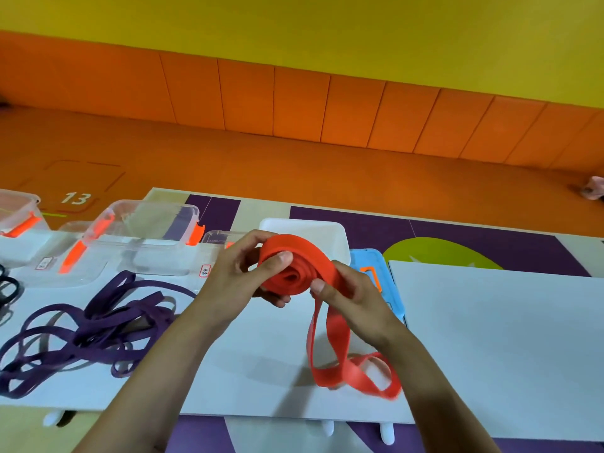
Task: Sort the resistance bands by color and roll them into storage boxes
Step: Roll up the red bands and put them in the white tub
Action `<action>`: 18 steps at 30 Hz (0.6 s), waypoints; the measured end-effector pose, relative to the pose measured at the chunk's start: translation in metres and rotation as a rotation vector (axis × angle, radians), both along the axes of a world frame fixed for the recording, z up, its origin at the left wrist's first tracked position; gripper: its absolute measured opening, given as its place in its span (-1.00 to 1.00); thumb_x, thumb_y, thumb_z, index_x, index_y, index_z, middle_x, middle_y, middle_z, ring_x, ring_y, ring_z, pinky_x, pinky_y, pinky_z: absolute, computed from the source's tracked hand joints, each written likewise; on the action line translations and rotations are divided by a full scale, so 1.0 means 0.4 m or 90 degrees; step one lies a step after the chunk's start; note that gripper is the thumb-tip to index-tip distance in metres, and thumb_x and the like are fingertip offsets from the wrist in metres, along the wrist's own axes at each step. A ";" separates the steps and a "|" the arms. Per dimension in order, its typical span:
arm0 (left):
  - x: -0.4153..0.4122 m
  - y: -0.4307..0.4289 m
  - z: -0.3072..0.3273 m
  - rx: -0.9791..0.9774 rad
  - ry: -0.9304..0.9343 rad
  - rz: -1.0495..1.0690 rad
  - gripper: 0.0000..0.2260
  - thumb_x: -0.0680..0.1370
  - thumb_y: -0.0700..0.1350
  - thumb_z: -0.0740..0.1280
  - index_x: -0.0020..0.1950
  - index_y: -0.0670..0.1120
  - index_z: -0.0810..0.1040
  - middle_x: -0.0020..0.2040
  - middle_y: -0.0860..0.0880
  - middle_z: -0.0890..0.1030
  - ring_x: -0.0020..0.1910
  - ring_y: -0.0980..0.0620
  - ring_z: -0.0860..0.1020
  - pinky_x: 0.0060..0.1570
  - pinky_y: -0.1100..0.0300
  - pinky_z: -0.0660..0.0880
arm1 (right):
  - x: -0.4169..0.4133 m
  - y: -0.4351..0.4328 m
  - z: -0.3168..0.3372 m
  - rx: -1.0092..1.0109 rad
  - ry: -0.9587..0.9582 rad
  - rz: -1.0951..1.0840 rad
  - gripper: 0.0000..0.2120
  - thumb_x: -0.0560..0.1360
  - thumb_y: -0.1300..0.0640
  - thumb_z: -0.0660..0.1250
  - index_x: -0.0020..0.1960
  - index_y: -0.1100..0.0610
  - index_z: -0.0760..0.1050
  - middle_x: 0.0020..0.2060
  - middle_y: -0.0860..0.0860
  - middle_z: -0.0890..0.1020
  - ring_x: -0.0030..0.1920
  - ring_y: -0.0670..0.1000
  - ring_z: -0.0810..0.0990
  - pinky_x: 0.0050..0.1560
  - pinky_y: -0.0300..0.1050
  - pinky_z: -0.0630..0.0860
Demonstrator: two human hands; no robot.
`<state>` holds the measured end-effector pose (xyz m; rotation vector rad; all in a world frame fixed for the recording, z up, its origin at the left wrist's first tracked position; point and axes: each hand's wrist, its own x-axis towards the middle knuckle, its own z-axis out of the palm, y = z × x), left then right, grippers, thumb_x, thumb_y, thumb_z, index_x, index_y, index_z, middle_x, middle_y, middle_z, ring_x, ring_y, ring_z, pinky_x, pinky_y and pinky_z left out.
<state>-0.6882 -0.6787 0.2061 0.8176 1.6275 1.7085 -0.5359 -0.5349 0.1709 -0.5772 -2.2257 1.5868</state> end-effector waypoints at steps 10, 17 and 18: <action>0.000 0.020 -0.005 0.050 -0.134 0.016 -0.65 0.44 0.05 0.46 0.16 -0.06 0.60 -0.03 -0.24 0.68 -0.28 -0.34 0.66 -0.26 0.03 0.61 | -0.066 -0.028 0.058 0.048 0.108 -0.049 -0.77 0.58 -0.12 0.32 0.21 -0.11 0.54 0.01 -0.18 0.67 0.08 -0.09 0.63 0.05 -0.29 0.53; 0.019 0.019 -0.005 0.082 -0.219 -0.004 -0.63 0.51 0.00 0.37 0.26 -0.12 0.51 0.03 -0.23 0.70 -0.17 -0.30 0.68 -0.16 0.06 0.66 | -0.078 -0.030 0.055 -0.018 0.114 -0.052 -0.79 0.62 -0.07 0.29 0.12 0.04 0.58 -0.25 -0.21 0.63 -0.26 -0.20 0.56 -0.18 -0.34 0.45; 0.024 0.021 -0.004 0.087 -0.240 -0.009 -0.63 0.52 0.00 0.36 0.27 -0.13 0.49 0.04 -0.24 0.70 -0.14 -0.32 0.69 -0.14 0.04 0.67 | -0.080 -0.035 0.050 -0.029 0.124 -0.070 -0.77 0.60 -0.09 0.29 0.10 0.04 0.58 -0.26 -0.21 0.63 -0.26 -0.20 0.55 -0.18 -0.34 0.44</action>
